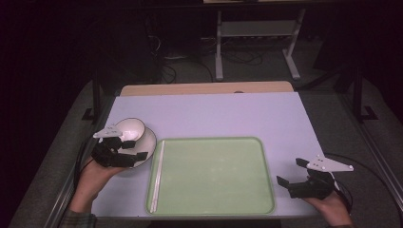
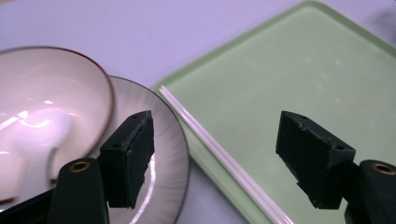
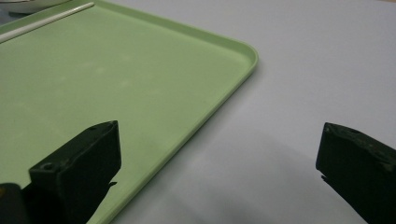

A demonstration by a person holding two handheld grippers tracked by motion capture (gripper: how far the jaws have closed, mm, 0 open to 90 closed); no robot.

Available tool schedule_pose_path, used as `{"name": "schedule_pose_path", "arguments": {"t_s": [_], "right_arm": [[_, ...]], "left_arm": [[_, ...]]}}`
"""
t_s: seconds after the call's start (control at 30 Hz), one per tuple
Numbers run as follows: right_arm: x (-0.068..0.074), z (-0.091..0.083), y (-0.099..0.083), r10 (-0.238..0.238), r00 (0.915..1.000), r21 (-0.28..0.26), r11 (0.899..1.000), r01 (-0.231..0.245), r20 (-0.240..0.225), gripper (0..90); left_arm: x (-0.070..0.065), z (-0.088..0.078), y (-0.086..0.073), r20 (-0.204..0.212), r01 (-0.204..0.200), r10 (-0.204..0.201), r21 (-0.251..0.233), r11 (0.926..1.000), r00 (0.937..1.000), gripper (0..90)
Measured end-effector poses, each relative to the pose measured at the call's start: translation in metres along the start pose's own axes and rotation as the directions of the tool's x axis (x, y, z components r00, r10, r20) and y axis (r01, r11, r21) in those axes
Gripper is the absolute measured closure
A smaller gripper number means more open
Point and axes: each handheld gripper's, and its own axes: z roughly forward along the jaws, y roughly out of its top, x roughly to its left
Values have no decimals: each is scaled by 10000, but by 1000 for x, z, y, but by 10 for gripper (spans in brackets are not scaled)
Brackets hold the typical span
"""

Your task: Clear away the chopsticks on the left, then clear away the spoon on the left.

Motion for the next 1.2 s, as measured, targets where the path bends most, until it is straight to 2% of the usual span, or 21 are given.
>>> {"name": "schedule_pose_path", "arguments": {"t_s": [0.23,0.3,0.47,0.63,0.83,0.97,1.2], "right_arm": [[0,1,0,5,10000,25,10000,-5,-24,0],[0,2,0,8,10000,27,10000,-7,-33,0],[0,1,0,-21,10000,27,10000,21,-18,0],[0,2,1,-21,10000,53,10000,21,7,0],[1,3,1,-76,10000,45,10000,76,-44,0],[0,2,1,-40,10000,27,10000,40,-27,0],[0,3,2,-82,10000,19,10000,83,-53,0]], "left_arm": [[20,-9,8,-527,275,-292,-329,9991,9982,286],[29,-10,8,-821,433,-463,-386,9983,9955,295],[38,-12,5,-1114,597,-635,-372,9975,9917,300],[48,-21,-6,-1483,950,-1010,-475,9943,9838,305],[55,-29,-14,-1670,1264,-1342,-566,9904,9768,314],[57,-25,-19,-1665,1419,-1470,-421,9890,9750,340],[59,-20,-26,-1601,1779,-1805,-308,9836,9705,438]]}}
